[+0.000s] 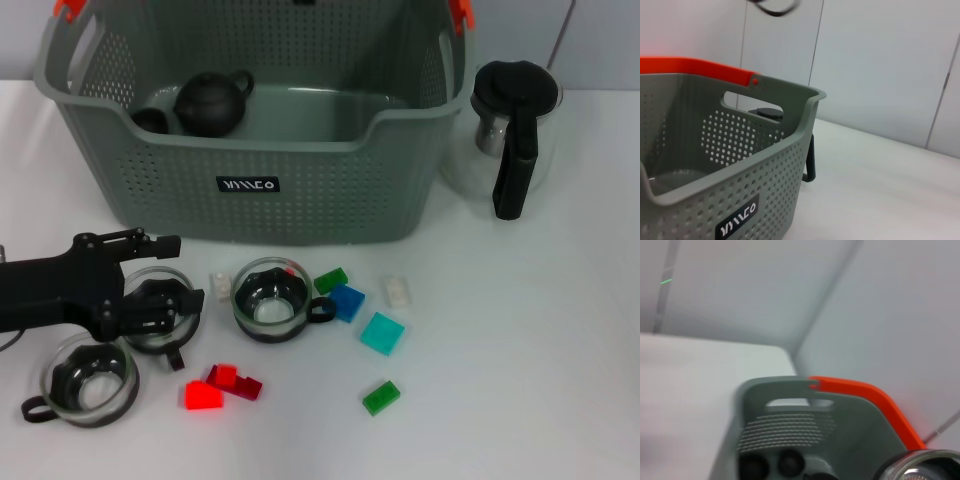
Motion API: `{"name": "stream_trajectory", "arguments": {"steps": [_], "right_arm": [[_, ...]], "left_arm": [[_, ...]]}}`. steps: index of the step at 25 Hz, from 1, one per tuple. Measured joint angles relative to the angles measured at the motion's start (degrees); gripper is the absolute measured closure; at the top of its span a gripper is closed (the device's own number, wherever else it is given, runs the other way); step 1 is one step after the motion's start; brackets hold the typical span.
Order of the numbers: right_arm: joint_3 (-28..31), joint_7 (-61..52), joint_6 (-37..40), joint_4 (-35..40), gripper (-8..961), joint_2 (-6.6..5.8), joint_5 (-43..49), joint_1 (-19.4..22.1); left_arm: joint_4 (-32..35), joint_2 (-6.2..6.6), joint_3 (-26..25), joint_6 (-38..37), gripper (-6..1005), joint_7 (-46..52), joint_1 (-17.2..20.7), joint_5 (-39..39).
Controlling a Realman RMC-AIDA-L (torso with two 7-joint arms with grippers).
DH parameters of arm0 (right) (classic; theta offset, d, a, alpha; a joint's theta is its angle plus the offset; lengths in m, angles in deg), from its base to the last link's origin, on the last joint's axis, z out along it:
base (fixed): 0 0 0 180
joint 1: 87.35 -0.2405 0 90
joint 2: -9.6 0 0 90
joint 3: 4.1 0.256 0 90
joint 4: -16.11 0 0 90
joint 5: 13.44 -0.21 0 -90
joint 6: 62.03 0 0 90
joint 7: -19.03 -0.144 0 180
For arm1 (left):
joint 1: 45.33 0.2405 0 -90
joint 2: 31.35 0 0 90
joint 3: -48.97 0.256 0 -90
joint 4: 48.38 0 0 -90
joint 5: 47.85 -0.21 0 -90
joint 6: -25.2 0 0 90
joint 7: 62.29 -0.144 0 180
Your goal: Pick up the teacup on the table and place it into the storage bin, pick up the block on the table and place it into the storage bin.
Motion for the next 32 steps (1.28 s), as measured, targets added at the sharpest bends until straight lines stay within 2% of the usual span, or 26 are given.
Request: {"name": "stream_trajectory", "arguments": {"steps": [4,7,8,13,18,28,32], "right_arm": [[4.35,-0.27,-6.84,-17.52,896,-0.52,1.72,-6.55],[6.99,0.72,-12.02,-30.85,896,-1.60,2.43,-11.34],[8.06,1.07,-14.89,-38.01,896,-2.20,2.41,-13.78],[9.67,-0.20,-18.20,-45.31,897,-2.63,2.33,-16.20],[10.49,-3.09,-21.22,-49.86,897,-2.41,2.12,-16.45],[9.99,-0.25,-31.22,-58.69,897,-0.21,1.77,-15.96],[9.49,-0.55,-32.90,-60.24,896,-0.09,1.75,-16.13]], "left_arm": [[0.02,-0.24,-0.01,0.36,222,-0.05,-0.33,0.00],[0.23,-0.34,0.00,0.79,222,-0.07,-0.44,0.00],[0.32,-0.38,0.00,0.86,222,-0.08,-0.45,0.00],[0.46,-0.60,-0.01,1.01,222,-0.09,-0.40,-0.01],[0.44,-1.35,-0.01,2.28,222,-0.09,-0.32,-0.06],[0.46,-2.52,0.00,3.18,222,-0.17,0.36,-0.13],[0.44,-2.54,0.00,3.22,221,-0.17,0.38,-0.05]]}}
